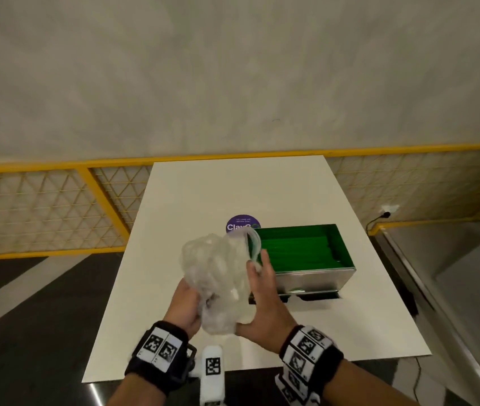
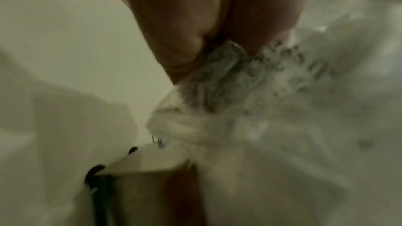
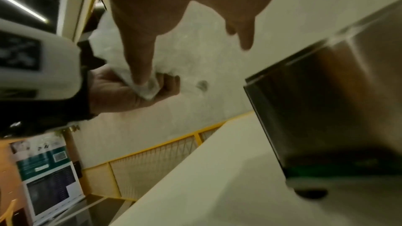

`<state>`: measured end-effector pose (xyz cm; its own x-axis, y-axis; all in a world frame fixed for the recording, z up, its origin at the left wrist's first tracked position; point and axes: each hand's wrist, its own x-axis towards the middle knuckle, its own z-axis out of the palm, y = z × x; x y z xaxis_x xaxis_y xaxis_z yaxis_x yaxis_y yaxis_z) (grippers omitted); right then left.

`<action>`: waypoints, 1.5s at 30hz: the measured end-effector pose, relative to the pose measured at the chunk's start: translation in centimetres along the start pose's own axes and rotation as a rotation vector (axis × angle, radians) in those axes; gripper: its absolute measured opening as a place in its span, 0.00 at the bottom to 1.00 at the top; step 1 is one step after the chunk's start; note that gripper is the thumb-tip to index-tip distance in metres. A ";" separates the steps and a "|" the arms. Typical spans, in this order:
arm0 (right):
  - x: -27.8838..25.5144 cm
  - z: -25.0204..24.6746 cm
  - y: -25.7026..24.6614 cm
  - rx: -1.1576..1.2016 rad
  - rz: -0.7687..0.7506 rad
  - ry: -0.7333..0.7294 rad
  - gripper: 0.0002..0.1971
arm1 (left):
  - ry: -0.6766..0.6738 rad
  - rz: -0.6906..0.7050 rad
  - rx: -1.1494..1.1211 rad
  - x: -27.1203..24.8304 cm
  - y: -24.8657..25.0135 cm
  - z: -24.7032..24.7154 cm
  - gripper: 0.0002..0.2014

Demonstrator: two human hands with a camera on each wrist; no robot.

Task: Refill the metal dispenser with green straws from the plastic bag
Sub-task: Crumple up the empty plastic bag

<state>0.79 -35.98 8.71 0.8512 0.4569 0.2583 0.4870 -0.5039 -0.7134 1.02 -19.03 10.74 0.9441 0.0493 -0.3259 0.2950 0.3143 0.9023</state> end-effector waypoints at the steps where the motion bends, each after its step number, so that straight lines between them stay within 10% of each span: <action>1: 0.0 -0.5 0.1 -0.009 -0.007 -0.058 0.64 | -0.032 -0.035 0.104 -0.6 -0.5 1.2 0.12; 4: -0.2 -2.2 0.3 0.125 0.089 -0.135 0.56 | 0.010 -0.079 0.280 -1.4 -2.4 3.5 0.19; 8: -1.2 -4.3 0.9 0.563 0.290 0.074 0.21 | -0.139 -0.013 -0.081 -3.0 -3.6 5.5 0.51; 10: -1.6 -4.7 1.0 0.778 0.357 0.064 0.19 | -0.248 -0.031 -0.144 -4.1 -3.9 7.0 0.57; 20: -6.9 -9.1 0.7 0.230 0.173 -0.087 0.68 | 0.055 0.009 0.092 -4.8 -2.6 11.0 0.04; 26: -7.3 -8.5 0.4 0.304 0.155 -0.042 0.39 | -0.189 -0.208 -0.081 -5.9 -4.3 13.1 0.09; 31: -7.5 -7.1 0.3 0.110 0.302 0.089 0.20 | -0.491 -0.404 -0.242 -5.4 -5.1 10.1 0.36; 39: -11.0 -6.4 0.9 0.111 0.240 -0.101 0.59 | -0.340 -0.414 0.168 -4.8 -7.2 11.3 0.08; 45: -13.0 -7.1 2.2 -0.002 0.491 -0.268 0.47 | -0.423 -0.626 0.147 -4.8 -10.0 12.4 0.13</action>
<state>-7.81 -48.23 8.45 0.8989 0.3383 -0.2786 0.0465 -0.7057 -0.7070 -4.59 -34.17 6.81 0.5617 -0.4724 -0.6792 0.7814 0.0332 0.6231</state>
